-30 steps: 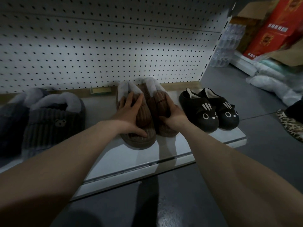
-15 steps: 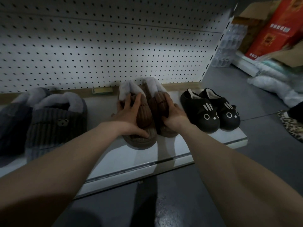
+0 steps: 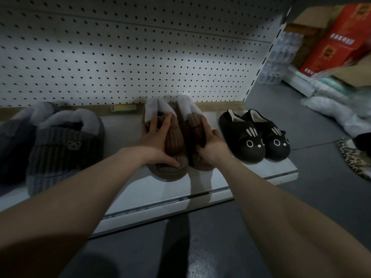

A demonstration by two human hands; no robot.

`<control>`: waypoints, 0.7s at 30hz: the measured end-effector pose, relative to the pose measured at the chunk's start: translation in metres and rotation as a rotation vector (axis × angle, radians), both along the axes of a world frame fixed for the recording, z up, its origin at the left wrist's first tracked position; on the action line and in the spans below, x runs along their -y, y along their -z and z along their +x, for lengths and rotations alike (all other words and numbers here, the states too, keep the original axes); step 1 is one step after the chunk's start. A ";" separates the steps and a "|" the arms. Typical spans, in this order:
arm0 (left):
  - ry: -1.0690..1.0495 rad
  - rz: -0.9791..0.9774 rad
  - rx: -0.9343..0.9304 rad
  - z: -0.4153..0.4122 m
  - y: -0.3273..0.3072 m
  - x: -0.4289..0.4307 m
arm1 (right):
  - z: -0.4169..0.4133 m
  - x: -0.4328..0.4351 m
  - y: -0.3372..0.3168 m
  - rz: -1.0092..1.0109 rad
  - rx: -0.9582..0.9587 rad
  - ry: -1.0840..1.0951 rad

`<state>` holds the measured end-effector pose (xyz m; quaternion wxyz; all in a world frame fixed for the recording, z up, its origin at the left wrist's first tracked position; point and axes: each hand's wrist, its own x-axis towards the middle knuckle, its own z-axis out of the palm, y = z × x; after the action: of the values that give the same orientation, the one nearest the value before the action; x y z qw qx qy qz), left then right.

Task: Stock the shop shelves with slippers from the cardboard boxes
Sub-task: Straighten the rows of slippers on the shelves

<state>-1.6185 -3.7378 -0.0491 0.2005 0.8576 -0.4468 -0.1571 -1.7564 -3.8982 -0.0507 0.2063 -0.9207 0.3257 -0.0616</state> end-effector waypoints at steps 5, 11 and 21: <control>0.000 -0.025 0.043 -0.002 -0.008 -0.007 | 0.012 -0.013 -0.010 -0.191 0.125 0.070; -0.076 -0.177 0.354 0.012 -0.036 -0.049 | 0.057 -0.058 -0.039 -0.203 0.447 -0.067; -0.287 0.053 0.461 0.070 -0.039 -0.197 | 0.120 -0.155 -0.041 0.003 0.361 -0.278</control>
<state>-1.5484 -3.5409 -0.0097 0.0913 0.9303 -0.3500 0.0605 -1.6359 -3.7432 -0.0097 0.2693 -0.9303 0.1537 -0.1960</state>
